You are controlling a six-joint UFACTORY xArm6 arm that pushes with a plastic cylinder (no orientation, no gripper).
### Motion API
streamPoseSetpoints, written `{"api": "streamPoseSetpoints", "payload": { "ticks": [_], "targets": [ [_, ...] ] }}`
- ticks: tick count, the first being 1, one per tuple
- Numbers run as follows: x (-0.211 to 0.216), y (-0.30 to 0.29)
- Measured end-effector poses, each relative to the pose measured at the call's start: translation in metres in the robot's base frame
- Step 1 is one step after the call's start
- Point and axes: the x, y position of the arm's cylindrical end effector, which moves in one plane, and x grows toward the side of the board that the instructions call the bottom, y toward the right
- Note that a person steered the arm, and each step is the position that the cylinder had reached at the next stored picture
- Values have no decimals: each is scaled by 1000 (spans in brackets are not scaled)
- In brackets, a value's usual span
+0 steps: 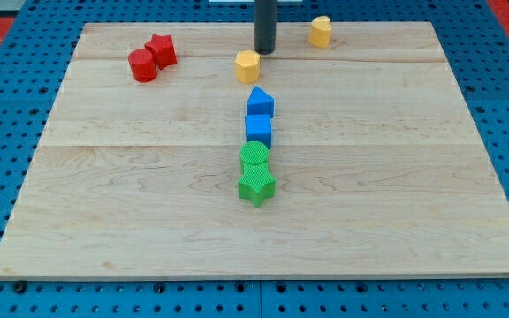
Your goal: Move the yellow hexagon diagonally top right to the blue triangle
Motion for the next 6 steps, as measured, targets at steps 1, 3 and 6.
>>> {"api": "streamPoseSetpoints", "payload": {
  "ticks": [1,3,6],
  "targets": [
    [14,-45],
    [61,-35],
    [52,-6]
  ]
}}
